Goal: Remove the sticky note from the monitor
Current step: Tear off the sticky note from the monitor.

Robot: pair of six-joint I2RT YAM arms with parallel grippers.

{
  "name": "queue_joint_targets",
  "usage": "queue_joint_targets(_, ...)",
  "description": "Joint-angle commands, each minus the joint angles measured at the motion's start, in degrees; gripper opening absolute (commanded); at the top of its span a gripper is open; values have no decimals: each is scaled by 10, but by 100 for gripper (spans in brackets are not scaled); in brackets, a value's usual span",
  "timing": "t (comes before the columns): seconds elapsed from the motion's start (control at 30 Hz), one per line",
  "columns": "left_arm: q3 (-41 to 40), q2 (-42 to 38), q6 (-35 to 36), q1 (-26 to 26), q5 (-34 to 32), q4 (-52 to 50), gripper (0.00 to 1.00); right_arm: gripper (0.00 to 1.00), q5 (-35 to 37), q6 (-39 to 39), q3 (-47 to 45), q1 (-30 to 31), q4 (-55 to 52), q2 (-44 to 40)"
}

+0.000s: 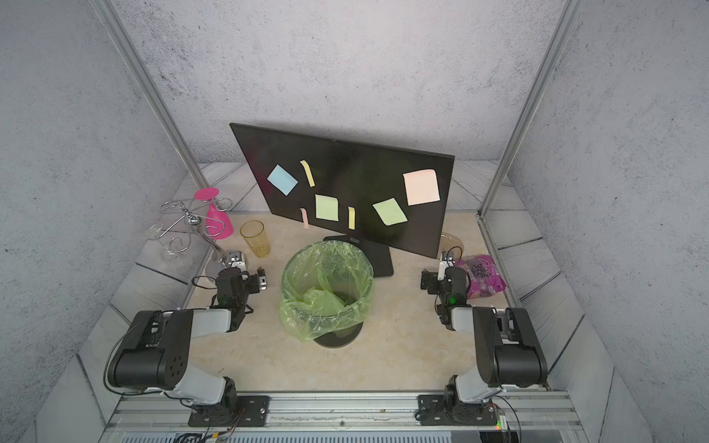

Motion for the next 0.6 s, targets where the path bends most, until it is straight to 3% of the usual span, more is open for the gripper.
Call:
queue_joint_targets(0.0, 9, 3, 5, 6, -6, 10, 100, 99, -3, -5, 9, -4, 6, 5)
queue_joint_targets(0.57, 6, 1, 7, 9, 3, 14, 100, 99, -4, -7, 6, -3, 8, 1)
